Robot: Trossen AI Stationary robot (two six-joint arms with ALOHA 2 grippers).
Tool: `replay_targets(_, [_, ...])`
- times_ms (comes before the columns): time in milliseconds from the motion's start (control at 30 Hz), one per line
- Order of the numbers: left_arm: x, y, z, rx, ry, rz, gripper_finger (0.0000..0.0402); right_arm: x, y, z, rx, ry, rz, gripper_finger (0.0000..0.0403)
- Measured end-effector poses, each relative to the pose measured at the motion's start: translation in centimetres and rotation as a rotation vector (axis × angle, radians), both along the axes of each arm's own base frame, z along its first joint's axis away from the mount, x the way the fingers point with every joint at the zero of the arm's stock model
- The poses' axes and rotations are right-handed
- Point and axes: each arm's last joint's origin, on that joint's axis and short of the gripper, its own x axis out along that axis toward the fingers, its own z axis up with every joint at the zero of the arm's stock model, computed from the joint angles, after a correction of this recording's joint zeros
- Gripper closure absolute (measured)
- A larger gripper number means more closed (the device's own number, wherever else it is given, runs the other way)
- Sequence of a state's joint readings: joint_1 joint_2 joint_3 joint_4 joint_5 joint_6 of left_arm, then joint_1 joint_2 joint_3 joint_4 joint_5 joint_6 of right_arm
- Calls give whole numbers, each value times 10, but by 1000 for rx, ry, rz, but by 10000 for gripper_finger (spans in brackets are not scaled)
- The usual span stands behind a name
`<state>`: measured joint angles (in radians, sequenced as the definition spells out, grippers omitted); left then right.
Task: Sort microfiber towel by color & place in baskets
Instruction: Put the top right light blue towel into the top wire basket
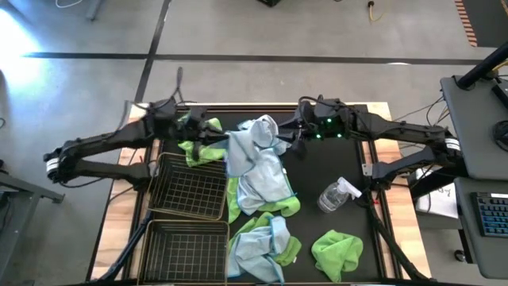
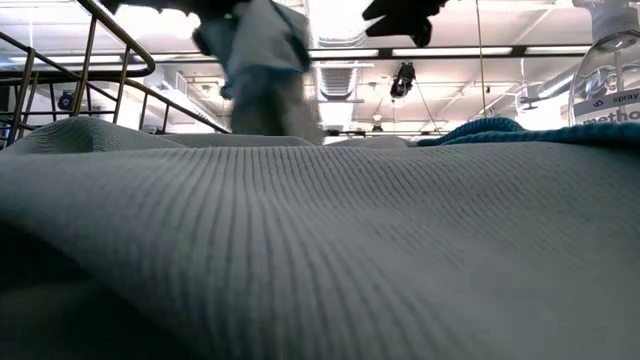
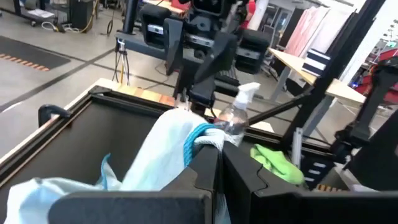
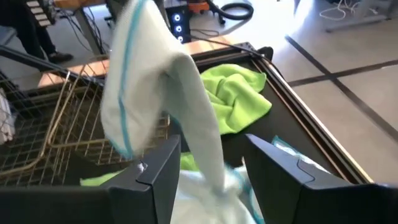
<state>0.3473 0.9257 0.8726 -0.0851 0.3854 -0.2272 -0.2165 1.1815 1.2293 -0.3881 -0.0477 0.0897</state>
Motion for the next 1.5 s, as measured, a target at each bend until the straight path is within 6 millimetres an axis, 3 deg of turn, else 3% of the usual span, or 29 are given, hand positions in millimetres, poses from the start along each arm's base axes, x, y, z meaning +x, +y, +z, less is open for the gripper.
replay_targets(367, [-97,-35,21,-43,-65,7,402,-18,4,7,62,10,-35,232])
replay_targets(567, [-130,-47,19,-84,-103,9,402,-17,3,5,72,25,-56,232])
replay_targets(867, [-145,-54,-2,-266,27,-25,402,-16,3,1,116,49,-78,232])
replay_targets(1133, [-146,-61,-5,-409,105,-236,401,-16,3,1,134,45,-86,232])
replay_targets(1500, [-125,-56,-30,-633,276,-299,401,-18,3,-1,139,71,-87,232])
